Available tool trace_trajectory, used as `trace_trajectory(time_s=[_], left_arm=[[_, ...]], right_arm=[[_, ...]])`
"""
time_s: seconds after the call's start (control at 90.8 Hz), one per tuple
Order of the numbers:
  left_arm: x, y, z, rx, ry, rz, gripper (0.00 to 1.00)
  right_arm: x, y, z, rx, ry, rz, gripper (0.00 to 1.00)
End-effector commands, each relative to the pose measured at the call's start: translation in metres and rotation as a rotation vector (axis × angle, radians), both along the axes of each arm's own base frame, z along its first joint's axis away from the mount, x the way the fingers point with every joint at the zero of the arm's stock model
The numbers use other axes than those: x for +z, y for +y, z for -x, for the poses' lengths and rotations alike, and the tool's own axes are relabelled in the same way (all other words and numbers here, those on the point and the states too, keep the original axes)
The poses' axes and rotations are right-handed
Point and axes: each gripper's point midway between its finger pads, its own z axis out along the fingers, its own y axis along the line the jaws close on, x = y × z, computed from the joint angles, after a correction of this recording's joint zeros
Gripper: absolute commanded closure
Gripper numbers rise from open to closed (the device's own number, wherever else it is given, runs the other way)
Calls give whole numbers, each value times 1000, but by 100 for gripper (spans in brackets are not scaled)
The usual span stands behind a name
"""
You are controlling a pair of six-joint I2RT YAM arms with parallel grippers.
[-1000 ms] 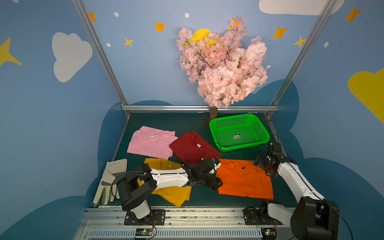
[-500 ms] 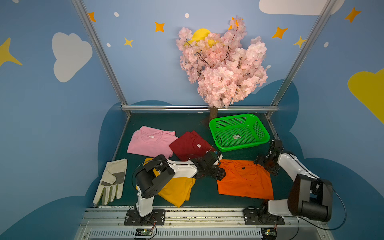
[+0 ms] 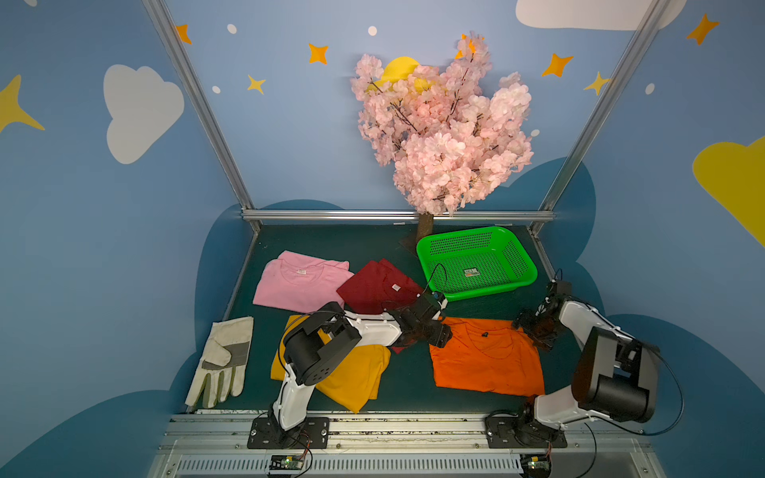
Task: Put the folded t-shirts into the basket
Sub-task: Pick up the T-shirt from the center of the board.
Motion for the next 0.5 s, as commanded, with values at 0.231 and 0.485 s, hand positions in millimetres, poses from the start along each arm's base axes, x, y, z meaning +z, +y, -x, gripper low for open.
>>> trace_trajectory(time_s=[0.231, 0.485], left_arm=[[-51, 3, 24, -16, 64, -86, 44], [-60, 5, 25, 0, 65, -79, 65]], right_arm=[[-10, 19, -11, 54, 5, -106, 50], [-8, 24, -17, 71, -36, -140, 82]])
